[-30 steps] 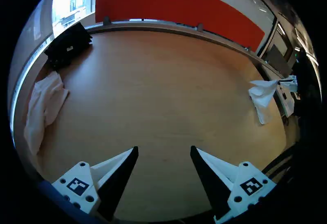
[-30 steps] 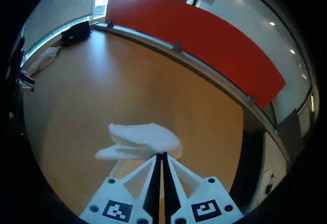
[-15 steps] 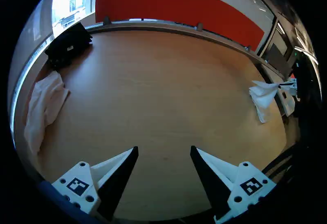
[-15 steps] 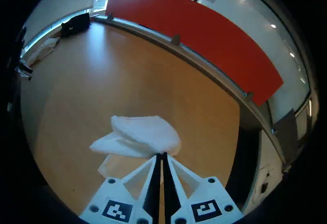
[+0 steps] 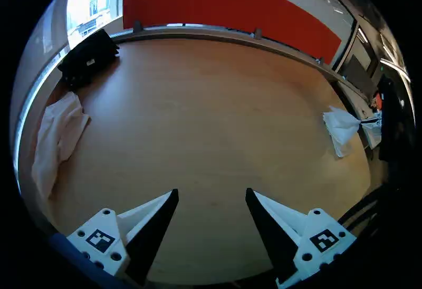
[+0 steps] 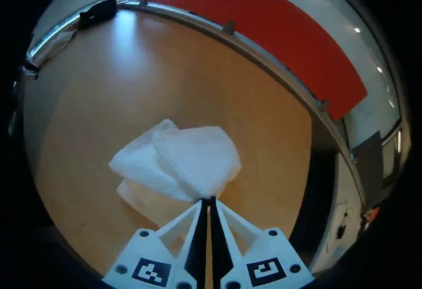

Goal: Fold towel

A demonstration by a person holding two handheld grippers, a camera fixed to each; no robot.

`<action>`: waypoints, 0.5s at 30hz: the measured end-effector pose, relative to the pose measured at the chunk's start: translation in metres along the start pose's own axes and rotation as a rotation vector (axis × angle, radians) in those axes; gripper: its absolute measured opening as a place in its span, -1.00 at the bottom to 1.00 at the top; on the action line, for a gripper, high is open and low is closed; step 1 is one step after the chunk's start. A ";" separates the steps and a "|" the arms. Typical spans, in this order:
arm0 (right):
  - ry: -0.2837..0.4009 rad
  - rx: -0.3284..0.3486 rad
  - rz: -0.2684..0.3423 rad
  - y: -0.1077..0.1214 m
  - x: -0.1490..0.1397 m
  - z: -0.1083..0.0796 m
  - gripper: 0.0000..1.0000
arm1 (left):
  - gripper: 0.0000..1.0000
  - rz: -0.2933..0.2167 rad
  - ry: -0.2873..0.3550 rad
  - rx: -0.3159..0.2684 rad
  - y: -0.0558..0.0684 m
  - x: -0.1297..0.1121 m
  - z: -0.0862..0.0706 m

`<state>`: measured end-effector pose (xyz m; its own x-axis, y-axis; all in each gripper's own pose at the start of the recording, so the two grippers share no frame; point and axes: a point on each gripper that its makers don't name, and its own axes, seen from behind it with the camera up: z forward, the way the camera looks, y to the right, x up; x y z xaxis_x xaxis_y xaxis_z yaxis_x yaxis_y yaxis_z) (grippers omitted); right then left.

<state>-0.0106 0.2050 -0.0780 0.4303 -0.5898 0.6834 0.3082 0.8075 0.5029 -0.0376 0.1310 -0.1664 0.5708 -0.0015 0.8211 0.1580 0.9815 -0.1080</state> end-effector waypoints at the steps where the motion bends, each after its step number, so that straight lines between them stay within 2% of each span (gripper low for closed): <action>1: -0.006 0.001 0.001 -0.001 -0.004 0.001 -0.94 | 0.89 0.000 -0.001 0.001 0.000 0.000 0.000; 8: -0.053 -0.001 0.005 -0.006 -0.035 0.008 -0.94 | 0.89 0.005 -0.006 0.002 0.002 -0.002 0.001; 15: -0.097 0.011 0.040 -0.019 -0.063 0.019 -0.94 | 0.89 0.009 -0.011 0.003 0.002 -0.005 0.001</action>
<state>-0.0600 0.2262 -0.1205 0.3573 -0.5556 0.7508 0.2830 0.8304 0.4799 -0.0411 0.1337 -0.1696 0.5636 0.0091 0.8260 0.1504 0.9821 -0.1135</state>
